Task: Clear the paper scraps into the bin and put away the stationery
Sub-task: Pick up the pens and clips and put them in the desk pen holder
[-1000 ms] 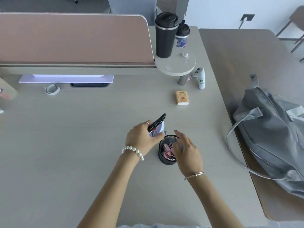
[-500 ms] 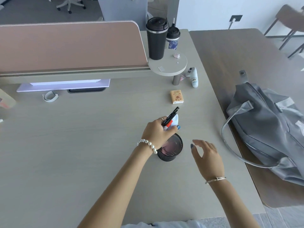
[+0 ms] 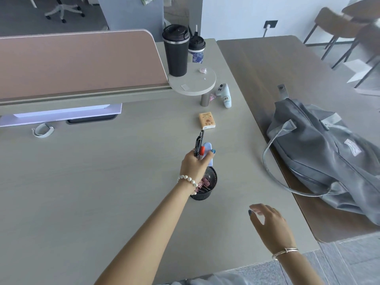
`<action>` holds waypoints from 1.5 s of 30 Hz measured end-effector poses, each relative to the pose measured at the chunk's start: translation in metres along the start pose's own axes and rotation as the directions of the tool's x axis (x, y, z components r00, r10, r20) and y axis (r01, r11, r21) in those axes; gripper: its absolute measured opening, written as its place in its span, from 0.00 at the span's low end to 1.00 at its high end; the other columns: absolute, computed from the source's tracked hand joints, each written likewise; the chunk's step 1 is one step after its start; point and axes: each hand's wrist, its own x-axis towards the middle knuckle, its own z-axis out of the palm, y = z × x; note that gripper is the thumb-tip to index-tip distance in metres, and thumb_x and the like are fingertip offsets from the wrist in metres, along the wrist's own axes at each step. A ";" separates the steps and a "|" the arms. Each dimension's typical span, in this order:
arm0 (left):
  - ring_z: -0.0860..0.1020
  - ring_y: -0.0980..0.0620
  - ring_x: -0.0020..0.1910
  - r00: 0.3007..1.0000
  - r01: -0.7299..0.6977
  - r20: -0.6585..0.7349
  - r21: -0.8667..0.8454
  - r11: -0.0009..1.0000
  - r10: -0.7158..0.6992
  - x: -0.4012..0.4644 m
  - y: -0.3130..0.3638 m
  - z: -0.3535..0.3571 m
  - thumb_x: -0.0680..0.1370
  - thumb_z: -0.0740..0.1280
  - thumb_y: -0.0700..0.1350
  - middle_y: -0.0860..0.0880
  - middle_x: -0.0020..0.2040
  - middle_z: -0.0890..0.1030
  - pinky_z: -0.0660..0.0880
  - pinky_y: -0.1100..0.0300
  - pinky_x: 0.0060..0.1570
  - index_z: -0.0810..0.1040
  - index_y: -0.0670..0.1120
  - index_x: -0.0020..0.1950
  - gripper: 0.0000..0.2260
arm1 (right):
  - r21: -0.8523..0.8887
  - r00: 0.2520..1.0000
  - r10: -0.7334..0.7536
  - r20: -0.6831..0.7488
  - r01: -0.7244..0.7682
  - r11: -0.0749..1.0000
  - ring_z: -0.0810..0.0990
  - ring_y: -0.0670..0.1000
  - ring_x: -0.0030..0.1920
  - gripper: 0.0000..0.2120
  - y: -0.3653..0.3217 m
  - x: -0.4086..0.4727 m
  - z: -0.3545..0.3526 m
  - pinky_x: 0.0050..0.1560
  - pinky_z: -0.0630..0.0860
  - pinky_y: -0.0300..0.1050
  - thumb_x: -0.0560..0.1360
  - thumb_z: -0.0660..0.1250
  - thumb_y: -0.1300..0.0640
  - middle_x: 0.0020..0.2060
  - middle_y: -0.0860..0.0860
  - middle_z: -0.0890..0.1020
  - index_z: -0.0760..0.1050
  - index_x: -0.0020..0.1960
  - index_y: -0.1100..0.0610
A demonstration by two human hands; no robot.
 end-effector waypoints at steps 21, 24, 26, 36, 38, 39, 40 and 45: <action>0.73 0.52 0.28 0.997 -0.013 -0.074 -0.459 0.888 -0.024 -0.006 0.006 -0.006 0.77 0.62 0.47 0.49 0.32 0.77 0.70 0.65 0.30 0.70 0.45 0.34 0.13 | -0.007 1.000 0.014 0.023 -0.014 1.000 0.79 0.50 0.42 0.05 -0.005 -0.002 0.010 0.41 0.73 0.43 0.71 0.66 0.59 0.39 0.49 0.83 0.78 0.46 0.53; 0.76 0.60 0.33 1.000 -0.030 -0.018 -0.390 0.920 0.025 -0.006 -0.002 0.004 0.78 0.60 0.48 0.40 0.31 0.78 0.69 0.75 0.34 0.73 0.48 0.38 0.10 | -0.081 1.000 0.000 0.027 0.002 0.997 0.79 0.51 0.43 0.05 -0.007 -0.004 0.009 0.42 0.73 0.43 0.71 0.66 0.58 0.40 0.49 0.83 0.79 0.46 0.54; 0.75 0.57 0.38 0.997 -0.071 -0.023 -0.342 0.937 0.067 -0.006 -0.010 0.008 0.77 0.59 0.52 0.42 0.34 0.79 0.69 0.71 0.40 0.75 0.50 0.38 0.11 | -0.089 0.999 0.008 0.042 -0.004 0.996 0.79 0.51 0.44 0.06 -0.008 -0.006 0.008 0.43 0.73 0.43 0.72 0.65 0.57 0.41 0.49 0.83 0.79 0.47 0.54; 0.57 0.57 0.64 0.999 -0.034 -0.002 0.076 0.996 0.035 0.002 -0.037 0.006 0.76 0.58 0.52 0.59 0.53 0.74 0.50 0.61 0.62 0.80 0.60 0.46 0.11 | -0.065 0.997 0.041 0.070 -0.037 0.997 0.80 0.49 0.42 0.05 -0.012 -0.011 0.013 0.39 0.72 0.42 0.71 0.64 0.57 0.39 0.47 0.83 0.78 0.45 0.51; 0.54 0.56 0.67 0.997 -0.070 0.056 0.249 0.966 0.058 0.002 -0.048 0.006 0.75 0.59 0.54 0.64 0.55 0.75 0.49 0.58 0.63 0.79 0.61 0.50 0.11 | -0.066 0.996 0.045 0.072 -0.040 0.997 0.80 0.49 0.43 0.05 -0.015 -0.011 0.014 0.39 0.71 0.41 0.72 0.64 0.56 0.39 0.47 0.83 0.78 0.46 0.51; 0.53 0.55 0.68 0.994 -0.098 0.087 0.342 0.935 0.072 0.001 -0.053 0.006 0.74 0.60 0.55 0.63 0.61 0.71 0.49 0.56 0.64 0.77 0.61 0.55 0.12 | -0.063 0.996 0.044 0.073 -0.039 0.997 0.80 0.49 0.43 0.06 -0.017 -0.011 0.015 0.39 0.70 0.40 0.72 0.64 0.56 0.40 0.47 0.83 0.78 0.46 0.51; 0.52 0.54 0.69 0.990 -0.122 0.121 0.410 0.904 0.079 0.001 -0.055 0.005 0.72 0.61 0.56 0.60 0.67 0.65 0.49 0.54 0.65 0.74 0.61 0.59 0.16 | -0.060 0.996 0.043 0.072 -0.039 0.997 0.80 0.49 0.43 0.06 -0.018 -0.010 0.015 0.39 0.70 0.40 0.72 0.64 0.56 0.40 0.47 0.83 0.78 0.46 0.51; 0.53 0.52 0.71 0.983 -0.169 0.133 0.389 0.906 0.126 -0.004 -0.049 0.001 0.67 0.69 0.56 0.52 0.71 0.59 0.52 0.53 0.65 0.63 0.56 0.69 0.31 | -0.050 0.997 0.044 0.064 -0.041 0.998 0.80 0.47 0.43 0.06 -0.021 -0.011 0.015 0.40 0.72 0.41 0.72 0.64 0.56 0.40 0.46 0.83 0.78 0.46 0.50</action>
